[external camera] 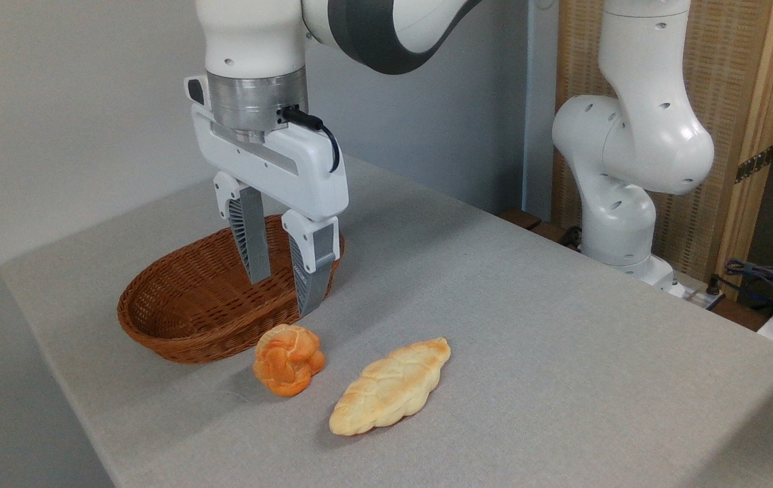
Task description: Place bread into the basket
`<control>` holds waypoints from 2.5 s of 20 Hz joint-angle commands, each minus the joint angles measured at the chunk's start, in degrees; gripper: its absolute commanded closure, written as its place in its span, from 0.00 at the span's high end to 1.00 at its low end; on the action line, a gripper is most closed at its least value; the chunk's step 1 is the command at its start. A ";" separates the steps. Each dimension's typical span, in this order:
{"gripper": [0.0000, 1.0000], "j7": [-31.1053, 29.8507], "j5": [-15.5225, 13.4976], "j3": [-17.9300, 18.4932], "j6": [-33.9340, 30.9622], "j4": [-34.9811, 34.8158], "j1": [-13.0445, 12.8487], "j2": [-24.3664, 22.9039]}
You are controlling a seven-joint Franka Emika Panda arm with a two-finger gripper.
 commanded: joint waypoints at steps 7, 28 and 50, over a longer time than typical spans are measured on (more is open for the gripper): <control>1.00 1.65 -1.92 -0.16 0.37 0.63 -0.08 0.32; 1.00 3.41 -4.03 2.65 1.43 2.30 0.54 1.02; 1.00 3.50 -3.68 2.92 3.89 2.39 0.54 1.72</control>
